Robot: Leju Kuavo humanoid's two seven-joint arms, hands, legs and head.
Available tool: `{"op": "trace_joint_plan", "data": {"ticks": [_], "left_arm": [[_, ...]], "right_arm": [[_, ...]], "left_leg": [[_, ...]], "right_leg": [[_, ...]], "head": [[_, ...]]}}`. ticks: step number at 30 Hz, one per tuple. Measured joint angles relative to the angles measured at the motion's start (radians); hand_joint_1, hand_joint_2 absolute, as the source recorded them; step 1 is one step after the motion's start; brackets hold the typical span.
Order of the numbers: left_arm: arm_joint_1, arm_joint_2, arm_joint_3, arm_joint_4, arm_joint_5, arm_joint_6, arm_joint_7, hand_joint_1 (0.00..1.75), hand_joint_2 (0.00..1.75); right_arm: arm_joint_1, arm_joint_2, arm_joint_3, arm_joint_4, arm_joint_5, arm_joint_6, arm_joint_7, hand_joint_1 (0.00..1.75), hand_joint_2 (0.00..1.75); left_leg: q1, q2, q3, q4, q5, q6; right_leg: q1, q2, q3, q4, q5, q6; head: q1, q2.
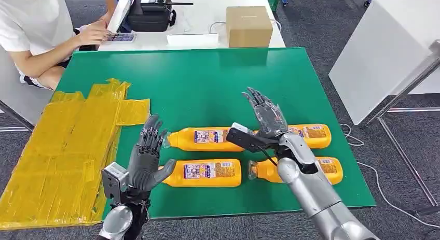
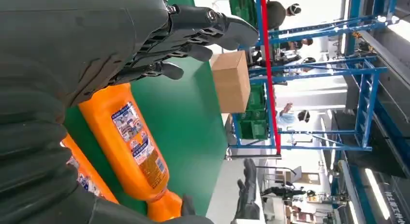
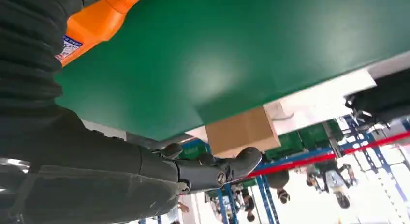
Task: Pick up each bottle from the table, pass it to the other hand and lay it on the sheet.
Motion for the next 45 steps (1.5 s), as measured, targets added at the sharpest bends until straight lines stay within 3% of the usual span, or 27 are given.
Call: {"op": "trace_joint_plan", "data": {"ticks": [10, 22, 45], "left_arm": [[-0.005, -0.001, -0.001, 0.018, 0.012, -0.005, 0.000, 0.00, 1.75], [-0.043, -0.010, -0.018, 0.060, 0.054, -0.021, 0.000, 0.00, 1.75], [-0.104, -0.026, -0.042, 0.125, 0.071, -0.037, 0.000, 0.00, 1.75]], "right_arm": [[-0.027, 0.004, 0.022, 0.068, -0.003, 0.011, -0.003, 0.00, 1.75], [-0.102, 0.065, 0.078, 0.265, -0.041, 0.036, -0.034, 0.00, 1.75], [-0.256, 0.163, 0.180, 0.558, 0.105, -0.011, 0.023, 0.00, 1.75]], "left_leg": [[0.000, 0.000, 0.000, 0.000, 0.000, 0.000], [0.000, 0.000, 0.000, 0.000, 0.000, 0.000], [0.000, 0.000, 0.000, 0.000, 0.000, 0.000]], "right_leg": [[0.000, 0.000, 0.000, 0.000, 0.000, 0.000], [0.000, 0.000, 0.000, 0.000, 0.000, 0.000], [0.000, 0.000, 0.000, 0.000, 0.000, 0.000]], "head": [[0.000, 0.000], [0.000, 0.000], [0.000, 0.000]]}}
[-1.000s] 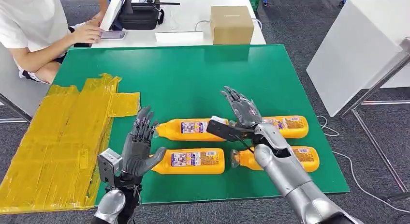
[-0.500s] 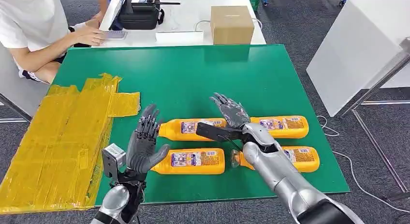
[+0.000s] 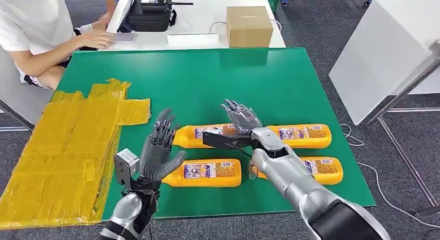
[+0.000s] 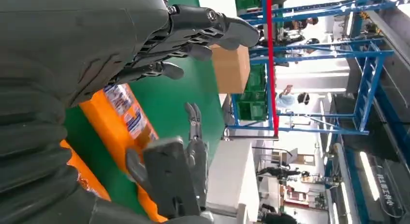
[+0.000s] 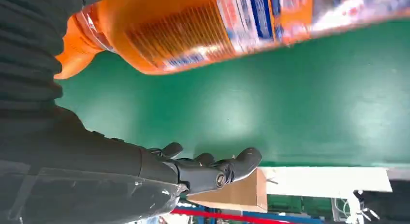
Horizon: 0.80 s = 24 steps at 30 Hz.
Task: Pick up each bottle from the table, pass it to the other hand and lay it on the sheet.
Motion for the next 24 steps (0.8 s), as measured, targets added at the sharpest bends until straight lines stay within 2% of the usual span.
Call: {"op": "trace_joint_plan", "data": {"ticks": [14, 24], "left_arm": [[-0.036, -0.013, -0.017, 0.042, 0.016, -0.010, 0.002, 0.00, 1.75], [-0.047, -0.015, -0.026, 0.062, 0.027, -0.014, 0.001, 0.00, 1.75]], "right_arm": [[-0.046, 0.045, 0.034, 0.176, 0.056, 0.014, 0.001, 0.00, 1.75], [-0.050, 0.057, 0.052, 0.232, 0.082, 0.019, 0.001, 0.00, 1.75]], "left_leg": [[0.000, 0.000, 0.000, 0.000, 0.000, 0.000], [0.000, 0.000, 0.000, 0.000, 0.000, 0.000]], "right_leg": [[0.000, 0.000, 0.000, 0.000, 0.000, 0.000], [0.000, 0.000, 0.000, 0.000, 0.000, 0.000]], "head": [[0.000, 0.000], [0.000, 0.000]]}}
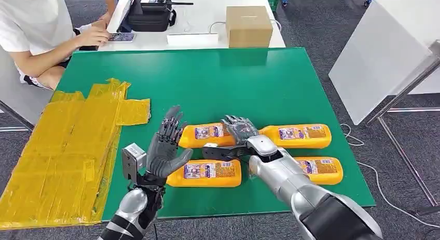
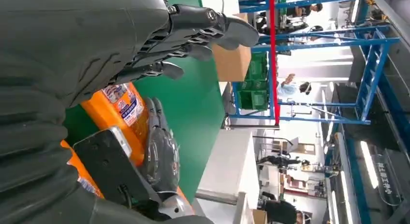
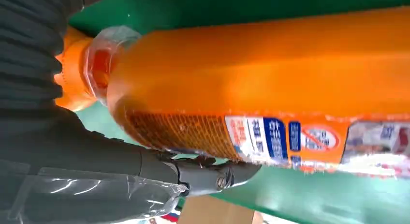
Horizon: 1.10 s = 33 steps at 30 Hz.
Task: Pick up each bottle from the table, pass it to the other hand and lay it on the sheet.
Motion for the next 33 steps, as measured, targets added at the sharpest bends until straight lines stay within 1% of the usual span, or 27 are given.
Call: {"op": "trace_joint_plan", "data": {"ticks": [4, 10, 22, 23, 24, 25, 26, 30, 31, 33], "left_arm": [[-0.005, 0.000, -0.003, 0.008, 0.008, 0.000, -0.001, 0.00, 1.75], [-0.016, -0.001, -0.014, 0.026, 0.019, 0.001, -0.005, 0.00, 1.75], [-0.019, -0.003, -0.016, 0.039, 0.019, 0.002, -0.006, 0.00, 1.75], [-0.019, -0.003, -0.016, 0.039, 0.019, 0.002, -0.006, 0.00, 1.75], [-0.019, -0.003, -0.016, 0.039, 0.019, 0.002, -0.006, 0.00, 1.75], [-0.019, -0.004, -0.016, 0.040, 0.019, 0.002, -0.006, 0.00, 1.75], [-0.019, -0.004, -0.016, 0.040, 0.019, 0.002, -0.006, 0.00, 1.75], [-0.019, -0.006, -0.016, 0.041, 0.020, 0.002, -0.006, 0.00, 1.75], [-0.019, -0.006, -0.016, 0.043, 0.021, 0.003, -0.007, 0.00, 1.75], [-0.020, -0.006, -0.016, 0.047, 0.024, 0.004, -0.008, 0.00, 1.75]], "right_arm": [[-0.005, 0.004, 0.009, 0.015, 0.040, 0.021, 0.000, 0.02, 1.75], [-0.020, 0.010, 0.066, 0.040, 0.127, 0.035, 0.007, 0.02, 1.75], [-0.030, 0.016, 0.097, 0.059, 0.132, 0.035, 0.011, 0.02, 1.75], [-0.030, 0.016, 0.098, 0.059, 0.132, 0.035, 0.011, 0.28, 1.75], [-0.030, 0.016, 0.098, 0.060, 0.132, 0.035, 0.011, 0.93, 1.75], [-0.030, 0.016, 0.099, 0.060, 0.132, 0.035, 0.011, 1.33, 1.75], [-0.030, 0.016, 0.099, 0.060, 0.132, 0.035, 0.012, 1.29, 1.75], [-0.030, 0.016, 0.101, 0.063, 0.145, 0.032, 0.017, 1.31, 1.75], [-0.030, 0.016, 0.103, 0.063, 0.148, 0.031, 0.018, 1.29, 1.75], [-0.030, 0.016, 0.106, 0.064, 0.155, 0.030, 0.020, 1.33, 1.75]], "left_leg": [[0.000, 0.000, 0.000, 0.000, 0.000, 0.000], [0.000, 0.001, 0.001, 0.000, 0.000, 0.000], [0.000, 0.001, 0.003, 0.000, 0.000, 0.000], [0.000, 0.001, 0.003, 0.000, 0.000, 0.000], [0.000, 0.001, 0.003, 0.000, 0.000, 0.000], [0.000, 0.001, 0.003, 0.000, 0.000, 0.000], [0.000, 0.001, 0.003, 0.000, 0.000, 0.000], [0.000, 0.000, 0.003, 0.000, 0.000, 0.000], [0.000, 0.000, 0.003, 0.000, 0.000, 0.000], [0.000, 0.001, 0.003, 0.000, 0.000, 0.000]], "right_leg": [[0.000, 0.000, 0.000, 0.000, 0.000, 0.000], [0.000, 0.000, 0.000, 0.000, 0.000, 0.000], [0.000, 0.000, 0.002, 0.000, 0.000, 0.000], [0.000, 0.000, 0.002, 0.000, 0.000, 0.000], [0.000, 0.000, 0.002, 0.000, 0.000, 0.000], [0.000, 0.000, 0.002, 0.000, 0.000, 0.000], [0.000, 0.000, 0.002, 0.000, 0.000, 0.000], [0.000, 0.000, 0.002, 0.000, 0.000, 0.000], [0.000, 0.000, 0.002, 0.000, 0.000, 0.000], [0.000, 0.000, 0.002, 0.000, 0.000, 0.000]], "head": [[0.000, 0.000], [0.000, 0.000], [0.000, 0.000], [0.000, 0.000], [0.000, 0.000], [0.000, 0.000], [0.000, 0.000], [0.000, 0.000], [0.000, 0.000], [0.000, 0.000]]}}
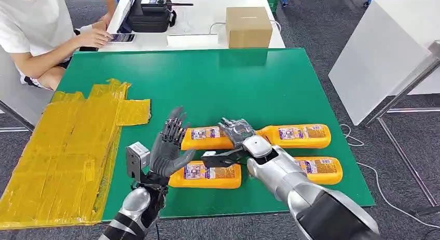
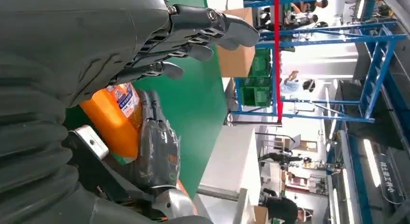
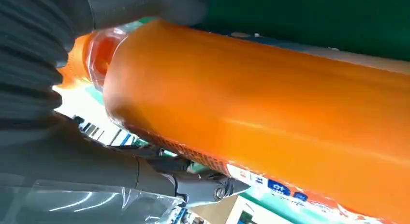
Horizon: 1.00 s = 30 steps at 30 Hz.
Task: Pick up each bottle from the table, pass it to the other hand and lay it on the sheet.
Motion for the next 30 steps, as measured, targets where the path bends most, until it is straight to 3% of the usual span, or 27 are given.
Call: {"op": "trace_joint_plan", "data": {"ticks": [2, 3, 4, 10, 20, 27, 30], "left_arm": [[0.000, -0.002, 0.000, 0.004, 0.003, 0.004, -0.002, 0.00, 1.75], [0.000, -0.002, 0.000, 0.006, 0.004, 0.006, -0.003, 0.00, 1.75], [0.000, -0.003, -0.001, 0.008, 0.004, 0.007, -0.005, 0.00, 1.75], [0.000, -0.003, -0.001, 0.015, 0.014, 0.017, -0.011, 0.00, 1.75], [0.000, -0.002, -0.001, 0.017, 0.014, 0.017, -0.011, 0.00, 1.75], [0.004, -0.002, 0.000, 0.017, 0.006, 0.027, -0.011, 0.00, 1.75], [0.013, 0.001, 0.000, 0.010, 0.005, 0.031, -0.011, 0.00, 1.75]], "right_arm": [[-0.001, 0.000, 0.003, 0.002, 0.008, -0.006, 0.002, 1.40, 1.75], [-0.001, 0.000, 0.004, 0.002, 0.010, -0.009, 0.003, 1.73, 1.75], [-0.001, -0.001, 0.006, 0.002, 0.013, -0.015, 0.004, 1.75, 1.75], [0.013, -0.009, 0.010, 0.004, 0.015, -0.116, 0.042, 1.75, 1.75], [0.032, -0.019, -0.018, 0.006, -0.008, -0.193, 0.047, 1.75, 1.75], [0.070, -0.033, -0.094, 0.005, -0.021, -0.422, 0.047, 1.75, 1.75], [0.087, -0.035, -0.155, -0.012, -0.091, -0.531, -0.012, 1.75, 1.75]], "left_leg": [[0.000, 0.000, 0.000, 0.000, 0.000, 0.000], [0.000, 0.000, 0.000, 0.000, 0.000, 0.000], [0.000, 0.000, 0.000, 0.000, 0.000, 0.000], [0.000, 0.000, 0.000, 0.000, 0.000, 0.000], [0.000, 0.000, 0.000, 0.000, 0.000, 0.000], [0.000, -0.001, -0.001, 0.000, 0.000, 0.000], [0.000, -0.001, -0.002, 0.000, 0.000, 0.000]], "right_leg": [[0.000, 0.000, 0.000, 0.000, 0.000, 0.000], [0.000, 0.000, 0.000, 0.000, 0.000, 0.000], [0.000, 0.000, 0.000, 0.000, 0.000, 0.000], [0.000, 0.000, 0.000, 0.000, 0.000, 0.000], [0.000, 0.000, 0.000, 0.000, 0.000, 0.000], [0.000, 0.000, 0.000, 0.000, 0.000, 0.000], [0.000, 0.000, -0.001, 0.000, 0.000, 0.000]], "head": [[0.000, 0.000], [0.000, 0.000], [0.000, 0.000], [0.000, 0.000], [0.000, 0.000], [0.000, 0.000], [0.000, 0.000]]}}
